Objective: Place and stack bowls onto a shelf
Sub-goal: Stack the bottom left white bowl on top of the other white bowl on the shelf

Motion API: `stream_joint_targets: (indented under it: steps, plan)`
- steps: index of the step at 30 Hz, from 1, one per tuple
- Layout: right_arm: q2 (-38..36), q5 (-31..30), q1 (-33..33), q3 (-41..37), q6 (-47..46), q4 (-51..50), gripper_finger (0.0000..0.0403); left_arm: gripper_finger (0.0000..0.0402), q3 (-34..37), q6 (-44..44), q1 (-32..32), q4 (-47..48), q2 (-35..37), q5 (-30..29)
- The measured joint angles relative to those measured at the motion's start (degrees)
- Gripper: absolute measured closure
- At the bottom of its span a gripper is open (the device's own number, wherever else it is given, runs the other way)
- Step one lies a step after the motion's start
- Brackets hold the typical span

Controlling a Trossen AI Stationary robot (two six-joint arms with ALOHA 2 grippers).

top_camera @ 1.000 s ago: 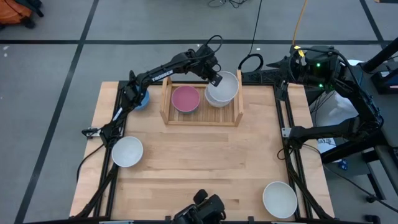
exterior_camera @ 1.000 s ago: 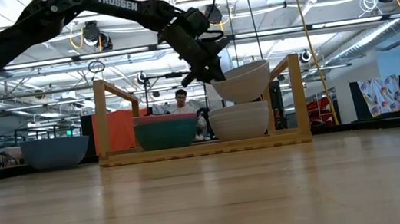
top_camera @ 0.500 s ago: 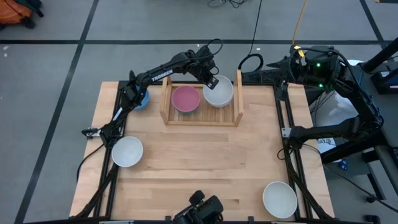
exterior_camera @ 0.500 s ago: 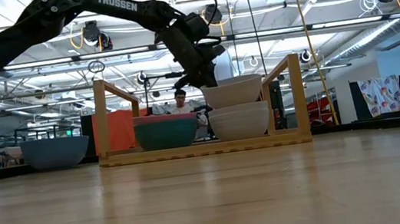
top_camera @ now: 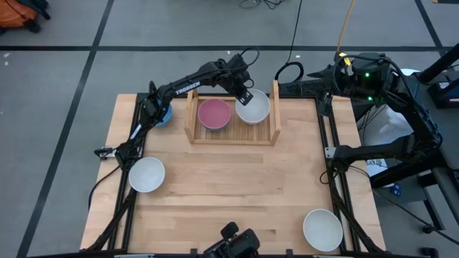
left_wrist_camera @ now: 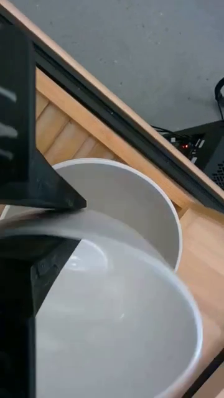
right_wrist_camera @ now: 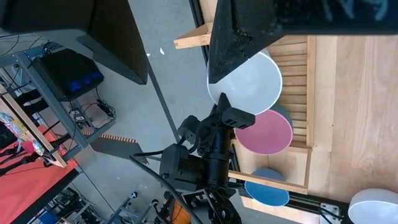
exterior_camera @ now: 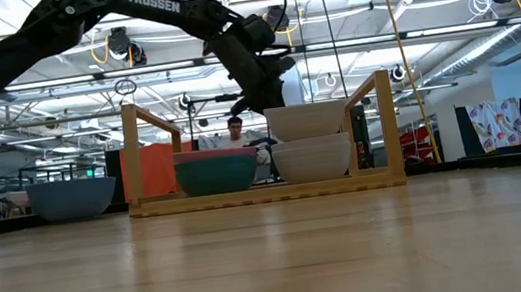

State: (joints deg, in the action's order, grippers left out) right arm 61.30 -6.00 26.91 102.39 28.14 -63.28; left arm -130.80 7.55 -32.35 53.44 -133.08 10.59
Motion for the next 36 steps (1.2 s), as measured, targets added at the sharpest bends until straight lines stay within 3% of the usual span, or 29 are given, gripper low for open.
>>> stream_joint_targets:
  steps: [7,21,28,36]
  plan:
    - [0.0,0.0,0.0,0.0,0.0,0.0,0.0238,0.031,0.0,0.5,0.3,0.8,0.0,-0.1]
    - [0.0,0.0,0.0,0.0,0.0,0.0,0.0238,0.0308,0.0,0.7,0.0,-4.7,1.8,0.0]
    - [0.0,0.0,0.0,0.0,0.0,0.0,0.0238,0.031,0.0,1.5,0.2,-1.8,3.0,1.1]
    - [0.0,0.0,0.0,0.0,0.0,0.0,0.0238,0.0393,0.0,-2.3,0.6,4.2,3.3,1.3]
